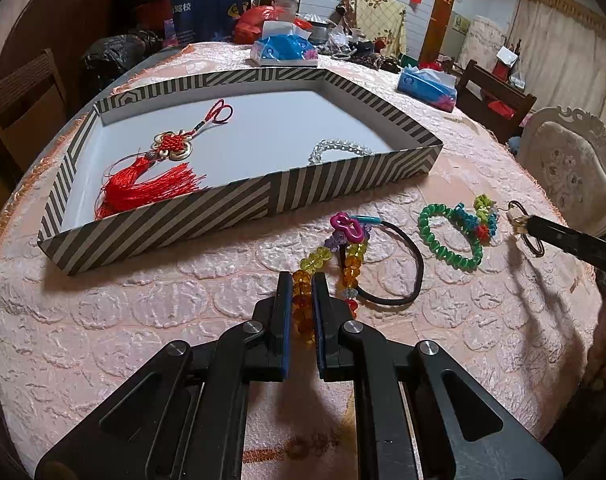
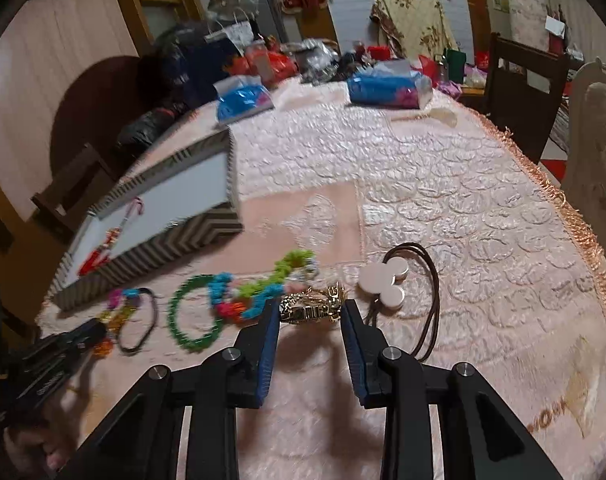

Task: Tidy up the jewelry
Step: 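Lift the beaded bracelet with the left tool while the right tool lifts the gold bracelet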

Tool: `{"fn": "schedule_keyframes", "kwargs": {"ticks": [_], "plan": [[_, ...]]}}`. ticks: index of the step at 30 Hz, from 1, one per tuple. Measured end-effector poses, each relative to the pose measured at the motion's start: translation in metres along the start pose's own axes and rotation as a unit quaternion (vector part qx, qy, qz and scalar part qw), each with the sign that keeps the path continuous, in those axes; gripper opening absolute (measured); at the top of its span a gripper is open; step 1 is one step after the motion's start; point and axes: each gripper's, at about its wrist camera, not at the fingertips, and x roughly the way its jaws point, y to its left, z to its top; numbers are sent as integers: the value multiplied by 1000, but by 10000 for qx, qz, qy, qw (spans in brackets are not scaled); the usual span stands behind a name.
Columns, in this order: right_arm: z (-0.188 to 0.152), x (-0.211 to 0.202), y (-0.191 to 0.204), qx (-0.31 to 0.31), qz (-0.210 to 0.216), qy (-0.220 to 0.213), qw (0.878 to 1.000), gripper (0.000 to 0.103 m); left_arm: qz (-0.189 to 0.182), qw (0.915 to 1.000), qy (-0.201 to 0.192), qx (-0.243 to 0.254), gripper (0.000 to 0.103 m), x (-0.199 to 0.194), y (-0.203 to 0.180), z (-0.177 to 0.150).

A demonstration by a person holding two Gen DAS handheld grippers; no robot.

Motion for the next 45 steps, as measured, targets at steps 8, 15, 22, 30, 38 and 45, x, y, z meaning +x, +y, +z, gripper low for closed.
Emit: {"fn": "schedule_keyframes", "kwargs": {"ticks": [8, 15, 22, 30, 38, 45], "plan": [[-18, -20, 13, -2, 219, -25, 9998, 30, 32, 10000, 0, -4, 8, -1, -1, -1], [-21, -27, 15, -40, 222, -110, 9997, 30, 90, 10000, 18, -9, 8, 1, 0, -1], [-23, -26, 18, -169, 103, -73, 9998, 30, 140, 9999, 21, -22, 8, 1, 0, -1], [-22, -27, 21, -249, -3, -109, 9996, 30, 168, 9999, 16, -30, 8, 1, 1, -1], [-23, -30, 22, -234, -21, -255, 9994, 30, 164, 9999, 18, -28, 8, 1, 1, -1], [-25, -28, 22, -179, -81, -238, 9995, 30, 161, 9999, 19, -29, 8, 1, 1, -1]]}}
